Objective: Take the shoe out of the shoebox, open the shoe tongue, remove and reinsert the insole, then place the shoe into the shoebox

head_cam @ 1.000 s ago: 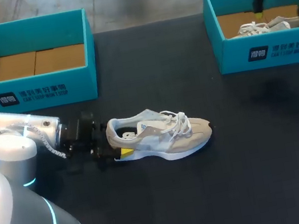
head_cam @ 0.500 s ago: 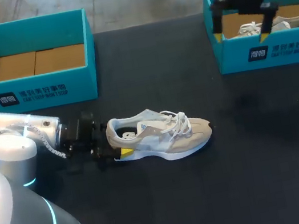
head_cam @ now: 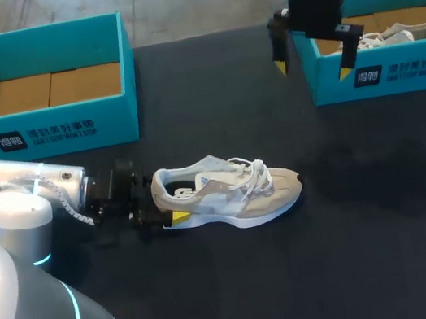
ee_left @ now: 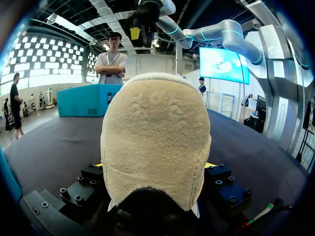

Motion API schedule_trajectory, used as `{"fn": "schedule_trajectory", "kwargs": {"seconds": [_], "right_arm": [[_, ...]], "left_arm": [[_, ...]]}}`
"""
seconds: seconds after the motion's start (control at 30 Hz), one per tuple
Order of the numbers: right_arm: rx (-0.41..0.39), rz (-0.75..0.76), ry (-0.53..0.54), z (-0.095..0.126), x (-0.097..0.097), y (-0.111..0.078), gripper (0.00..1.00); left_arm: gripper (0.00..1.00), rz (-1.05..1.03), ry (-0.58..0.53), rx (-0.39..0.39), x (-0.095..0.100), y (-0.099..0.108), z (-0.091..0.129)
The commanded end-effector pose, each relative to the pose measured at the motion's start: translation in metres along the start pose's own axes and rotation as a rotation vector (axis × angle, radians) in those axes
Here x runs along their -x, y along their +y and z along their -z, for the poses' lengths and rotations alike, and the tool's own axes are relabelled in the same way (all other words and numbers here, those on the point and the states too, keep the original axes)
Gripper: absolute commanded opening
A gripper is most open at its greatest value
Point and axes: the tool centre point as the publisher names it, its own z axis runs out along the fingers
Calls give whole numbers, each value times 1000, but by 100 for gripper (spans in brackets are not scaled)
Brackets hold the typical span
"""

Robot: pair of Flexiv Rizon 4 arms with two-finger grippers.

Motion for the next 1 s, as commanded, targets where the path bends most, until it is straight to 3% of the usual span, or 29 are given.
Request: {"fn": "schedule_trajectory", "kwargs": {"seconds": [0.03,0.3,0.37,0.43,0.6,0.73,1.0], "right_arm": [[0,0,0,0,0,0,100],[0,0,0,0,0,0,100],[2,-14,-39,-4,-14,-5,100],[17,-30,-102,-4,-25,-17,100],[33,-31,-35,-1,-48,-52,100],[37,-40,-42,-3,-64,-75,100],[5,-38,-58,-30,-112,-119,100]], "left_arm": [[0,0,0,3,0,2,-1],[0,0,0,3,0,2,-1],[0,0,0,3,0,2,-1],[0,0,0,3,0,2,-1],[0,0,0,3,0,2,-1],[0,0,0,3,0,2,-1],[0,0,0,3,0,2,-1]]}}
